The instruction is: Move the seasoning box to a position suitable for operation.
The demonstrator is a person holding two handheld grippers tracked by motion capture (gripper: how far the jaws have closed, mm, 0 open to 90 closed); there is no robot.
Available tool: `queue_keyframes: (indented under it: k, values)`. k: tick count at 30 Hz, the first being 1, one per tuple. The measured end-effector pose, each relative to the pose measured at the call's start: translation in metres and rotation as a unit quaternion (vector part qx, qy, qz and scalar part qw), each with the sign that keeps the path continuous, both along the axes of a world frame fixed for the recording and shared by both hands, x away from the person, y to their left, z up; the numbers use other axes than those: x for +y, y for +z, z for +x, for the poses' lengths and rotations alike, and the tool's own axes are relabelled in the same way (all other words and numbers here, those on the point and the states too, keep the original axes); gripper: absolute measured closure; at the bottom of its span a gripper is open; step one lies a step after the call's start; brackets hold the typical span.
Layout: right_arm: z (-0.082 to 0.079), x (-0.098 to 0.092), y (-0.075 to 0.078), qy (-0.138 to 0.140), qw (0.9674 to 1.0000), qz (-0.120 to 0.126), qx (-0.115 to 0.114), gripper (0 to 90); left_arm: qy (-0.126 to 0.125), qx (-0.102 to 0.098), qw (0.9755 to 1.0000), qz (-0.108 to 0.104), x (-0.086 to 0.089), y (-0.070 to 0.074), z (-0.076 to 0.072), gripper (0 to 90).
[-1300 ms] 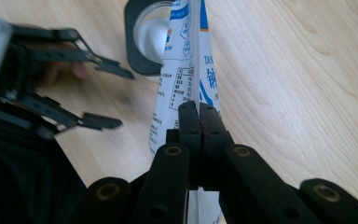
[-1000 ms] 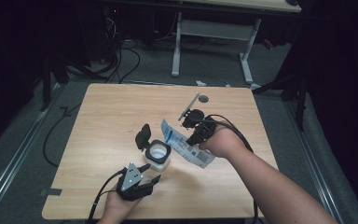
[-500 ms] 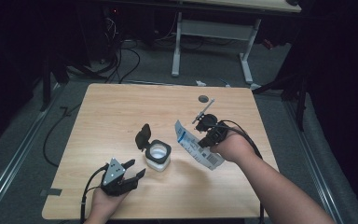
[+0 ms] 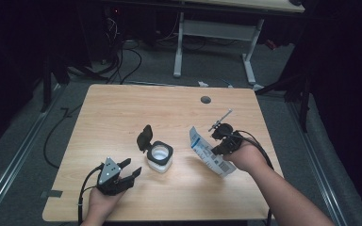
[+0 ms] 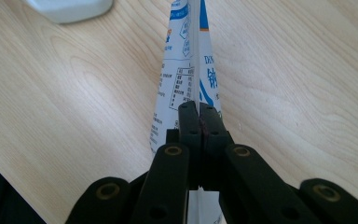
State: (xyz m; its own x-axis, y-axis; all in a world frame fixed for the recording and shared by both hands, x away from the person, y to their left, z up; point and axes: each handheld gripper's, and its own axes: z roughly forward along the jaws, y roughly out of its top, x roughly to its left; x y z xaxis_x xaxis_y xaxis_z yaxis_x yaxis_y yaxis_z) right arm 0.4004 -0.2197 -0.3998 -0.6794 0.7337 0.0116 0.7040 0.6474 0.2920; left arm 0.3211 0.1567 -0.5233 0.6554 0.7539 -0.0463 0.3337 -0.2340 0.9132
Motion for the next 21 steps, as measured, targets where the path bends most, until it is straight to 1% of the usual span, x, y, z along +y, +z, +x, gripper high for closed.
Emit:
queue_keyframes:
  k: [3,5,7,10,11,15,16,17,19,21]
  values:
    - [-0.002,-0.006,-0.003,-0.008,1.0000,-0.001,0.003,90.0,0.001,0.002,1.0000,0.001,0.000,-0.001,0.000,44.7]
    - [-0.003,-0.009,-0.004,-0.009,0.9999,0.005,0.003,90.0,0.001,0.003,1.0000,-0.001,0.000,-0.002,0.000,44.7]
    - [-0.004,-0.012,-0.006,-0.009,1.0000,0.002,0.001,90.0,0.000,0.005,1.0000,0.004,0.000,-0.002,-0.001,44.7]
    - [-0.006,-0.015,-0.010,-0.015,0.9999,0.004,0.001,90.0,0.003,0.006,1.0000,0.002,0.001,-0.003,0.000,44.7]
    - [-0.007,-0.016,-0.011,-0.017,0.9998,0.001,-0.001,90.0,0.005,0.007,1.0000,0.000,0.001,-0.003,0.000,44.7]
    - [-0.011,-0.022,-0.010,-0.023,0.9995,0.014,-0.016,90.0,0.010,0.008,0.9999,-0.003,0.005,-0.002,0.000,44.7]
    - [-0.013,-0.024,-0.009,-0.023,0.9992,0.019,-0.026,90.0,0.012,0.008,0.9999,-0.004,0.006,-0.002,0.001,44.6]
    - [-0.014,-0.026,-0.007,-0.028,0.9987,0.030,-0.031,90.0,0.014,0.008,0.9999,-0.005,0.007,-0.002,0.001,44.6]
    - [-0.017,-0.030,-0.005,-0.034,0.9976,0.039,-0.046,90.0,0.017,0.010,0.9998,-0.005,0.010,-0.002,0.002,44.6]
    - [-0.021,-0.034,-0.004,-0.041,0.9959,0.056,-0.057,90.0,0.019,0.010,0.9997,-0.009,0.013,-0.001,0.002,44.5]
